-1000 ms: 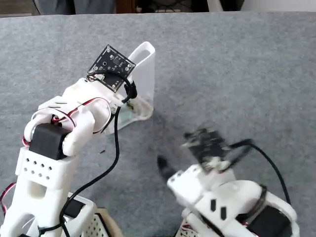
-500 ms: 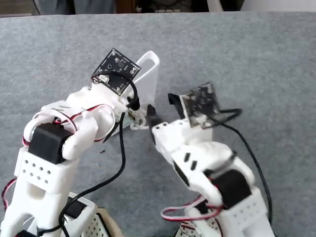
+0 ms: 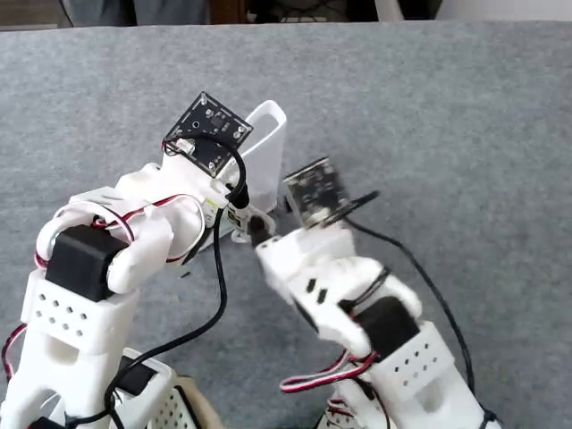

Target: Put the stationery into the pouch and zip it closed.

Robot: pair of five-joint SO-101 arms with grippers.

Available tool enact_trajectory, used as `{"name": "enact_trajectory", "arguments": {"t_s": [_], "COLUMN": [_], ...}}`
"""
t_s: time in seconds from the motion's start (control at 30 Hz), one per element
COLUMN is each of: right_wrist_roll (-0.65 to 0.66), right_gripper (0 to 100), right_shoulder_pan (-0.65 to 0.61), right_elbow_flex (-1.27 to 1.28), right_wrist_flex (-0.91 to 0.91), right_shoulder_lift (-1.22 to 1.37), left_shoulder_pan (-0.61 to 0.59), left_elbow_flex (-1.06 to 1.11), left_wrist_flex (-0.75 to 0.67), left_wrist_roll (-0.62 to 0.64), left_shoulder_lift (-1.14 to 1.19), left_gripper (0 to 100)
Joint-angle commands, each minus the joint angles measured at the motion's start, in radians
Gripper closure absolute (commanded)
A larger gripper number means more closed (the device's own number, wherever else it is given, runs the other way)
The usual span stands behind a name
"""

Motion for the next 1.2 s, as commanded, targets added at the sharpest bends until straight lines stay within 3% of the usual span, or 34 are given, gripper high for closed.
{"name": "enact_trajectory", "arguments": {"t_s": [0.0, 0.17, 0.6, 0.93, 1.17], "right_wrist_roll": [0.002, 0.009, 0.009, 0.009, 0.009], "right_gripper": [80.8, 80.8, 80.8, 80.9, 98.9], "right_shoulder_pan": [-0.086, -0.078, 0.014, 0.014, 0.051], "right_elbow_flex": [-0.027, -0.142, 0.016, 0.027, 0.022], "right_wrist_flex": [-0.015, 0.011, -0.35, -0.365, -0.364], "right_shoulder_lift": [0.002, -0.007, 0.012, 0.012, 0.005], "left_shoulder_pan": [0.012, 0.012, 0.088, 0.099, 0.091], "left_elbow_flex": [-0.056, -0.071, -0.117, -0.12, -0.113], "left_wrist_flex": [0.002, 0.009, 0.011, 0.037, 0.037], "left_wrist_roll": [0.006, 0.012, 0.132, 0.132, 0.13], "left_shoulder_lift": [0.0, -0.011, -0.012, -0.012, -0.012], "left_gripper": [97, 97, 97, 97, 97]}}
